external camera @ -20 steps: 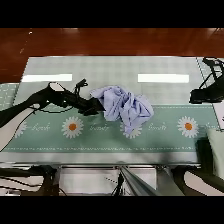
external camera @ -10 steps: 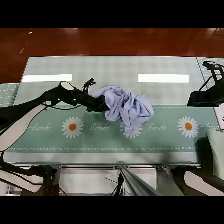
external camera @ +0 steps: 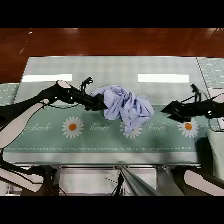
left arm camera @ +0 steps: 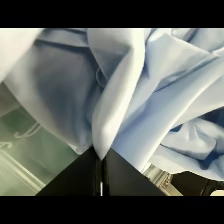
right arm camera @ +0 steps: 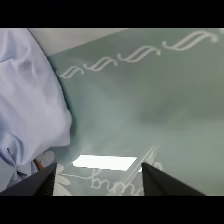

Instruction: Fold the shirts.

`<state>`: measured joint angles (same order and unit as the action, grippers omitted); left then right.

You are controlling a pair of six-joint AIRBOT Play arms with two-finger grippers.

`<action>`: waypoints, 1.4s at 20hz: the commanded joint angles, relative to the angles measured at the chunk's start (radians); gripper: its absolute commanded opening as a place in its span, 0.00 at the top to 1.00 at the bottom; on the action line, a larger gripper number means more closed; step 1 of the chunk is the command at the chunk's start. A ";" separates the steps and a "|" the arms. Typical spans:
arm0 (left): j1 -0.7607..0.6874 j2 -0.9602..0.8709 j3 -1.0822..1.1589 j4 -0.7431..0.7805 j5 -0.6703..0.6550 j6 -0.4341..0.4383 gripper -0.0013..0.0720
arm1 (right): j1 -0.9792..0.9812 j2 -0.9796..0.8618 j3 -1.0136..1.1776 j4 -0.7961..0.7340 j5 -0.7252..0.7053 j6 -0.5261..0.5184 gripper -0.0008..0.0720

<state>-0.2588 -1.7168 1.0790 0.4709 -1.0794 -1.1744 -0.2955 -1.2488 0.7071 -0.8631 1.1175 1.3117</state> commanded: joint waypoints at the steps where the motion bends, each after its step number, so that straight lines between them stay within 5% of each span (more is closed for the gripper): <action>1: 0.018 -0.001 0.001 0.000 -0.014 0.012 0.96 | 0.129 -0.059 -0.094 0.161 -0.191 -0.049 0.18; 8: 0.023 -0.001 0.002 0.000 -0.021 0.012 0.95 | 0.365 -0.138 -0.094 0.461 -0.467 -0.077 0.21; 10: 0.027 0.001 0.007 0.000 -0.022 0.016 0.96 | 0.387 -0.129 -0.090 0.469 -0.458 -0.091 0.76; 11: 0.033 0.008 0.016 0.000 -0.022 0.019 0.96 | 0.381 -0.113 -0.085 0.464 -0.433 -0.099 0.95; 19: 0.201 0.279 0.270 0.000 -0.021 0.056 0.96 | 0.128 0.291 0.029 0.324 -0.289 -0.130 0.95; 28: 0.271 0.647 0.673 0.000 -0.021 0.090 0.96 | 0.024 0.587 0.503 0.184 -0.220 -0.139 0.95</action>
<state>0.0017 -1.1759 1.6413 0.4698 -1.1069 -1.0973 -0.2565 -0.7311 1.0588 -0.6315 0.8867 1.1748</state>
